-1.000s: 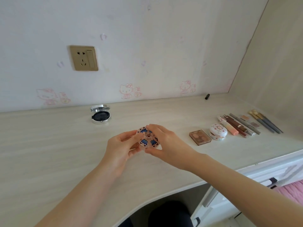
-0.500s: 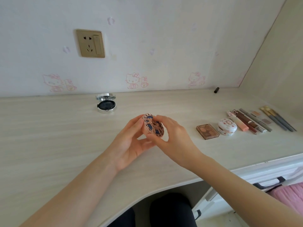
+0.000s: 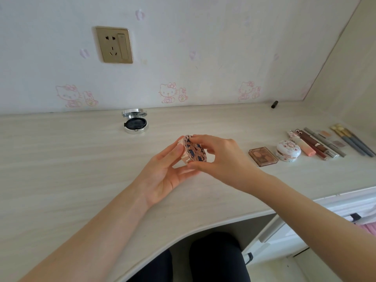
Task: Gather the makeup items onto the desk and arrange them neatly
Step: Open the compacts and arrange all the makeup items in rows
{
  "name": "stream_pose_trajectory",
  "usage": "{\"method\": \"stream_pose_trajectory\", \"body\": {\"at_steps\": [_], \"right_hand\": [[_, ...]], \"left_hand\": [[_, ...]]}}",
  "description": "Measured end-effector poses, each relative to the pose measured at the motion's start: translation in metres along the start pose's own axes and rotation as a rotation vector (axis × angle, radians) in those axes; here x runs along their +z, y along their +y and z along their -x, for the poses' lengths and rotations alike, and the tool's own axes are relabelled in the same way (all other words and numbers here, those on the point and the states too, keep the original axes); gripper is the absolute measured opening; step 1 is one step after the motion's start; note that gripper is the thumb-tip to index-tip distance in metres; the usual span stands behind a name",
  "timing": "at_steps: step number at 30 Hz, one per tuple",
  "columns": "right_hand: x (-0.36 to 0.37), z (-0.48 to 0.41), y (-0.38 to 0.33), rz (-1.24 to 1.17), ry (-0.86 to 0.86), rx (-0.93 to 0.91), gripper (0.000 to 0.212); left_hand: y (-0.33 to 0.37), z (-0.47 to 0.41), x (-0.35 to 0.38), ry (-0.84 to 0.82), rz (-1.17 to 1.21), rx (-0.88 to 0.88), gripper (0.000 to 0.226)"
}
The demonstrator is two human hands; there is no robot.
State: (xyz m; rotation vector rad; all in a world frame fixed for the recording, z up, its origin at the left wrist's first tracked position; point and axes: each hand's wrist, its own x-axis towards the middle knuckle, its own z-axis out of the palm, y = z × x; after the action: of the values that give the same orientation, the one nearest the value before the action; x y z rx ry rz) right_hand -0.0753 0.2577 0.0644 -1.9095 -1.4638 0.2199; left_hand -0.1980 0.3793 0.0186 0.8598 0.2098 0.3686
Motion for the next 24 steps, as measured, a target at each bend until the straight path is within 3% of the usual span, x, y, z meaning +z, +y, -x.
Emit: {"method": "stream_pose_trajectory", "body": {"at_steps": [7,12,16,20,24], "right_hand": [[-0.026,-0.015,0.003,-0.07,-0.183,0.049,0.043],[-0.022,-0.017,0.005,0.107,-0.015,-0.086,0.025],[-0.017,-0.024,0.007,0.183,0.015,-0.138,0.022],[-0.014,-0.035,0.013,0.219,0.016,-0.154,0.021],[-0.009,-0.041,0.019,0.209,0.0,-0.126,0.022]], "left_hand": [[0.003,0.002,-0.001,-0.021,-0.015,-0.01,0.045],[0.001,0.0,-0.004,0.041,-0.002,-0.026,0.042],[0.0,0.0,-0.004,0.133,-0.057,0.037,0.037],[-0.001,-0.001,-0.006,0.434,-0.452,0.247,0.03],[0.0,0.002,-0.011,0.498,-0.976,0.408,0.018]]}}
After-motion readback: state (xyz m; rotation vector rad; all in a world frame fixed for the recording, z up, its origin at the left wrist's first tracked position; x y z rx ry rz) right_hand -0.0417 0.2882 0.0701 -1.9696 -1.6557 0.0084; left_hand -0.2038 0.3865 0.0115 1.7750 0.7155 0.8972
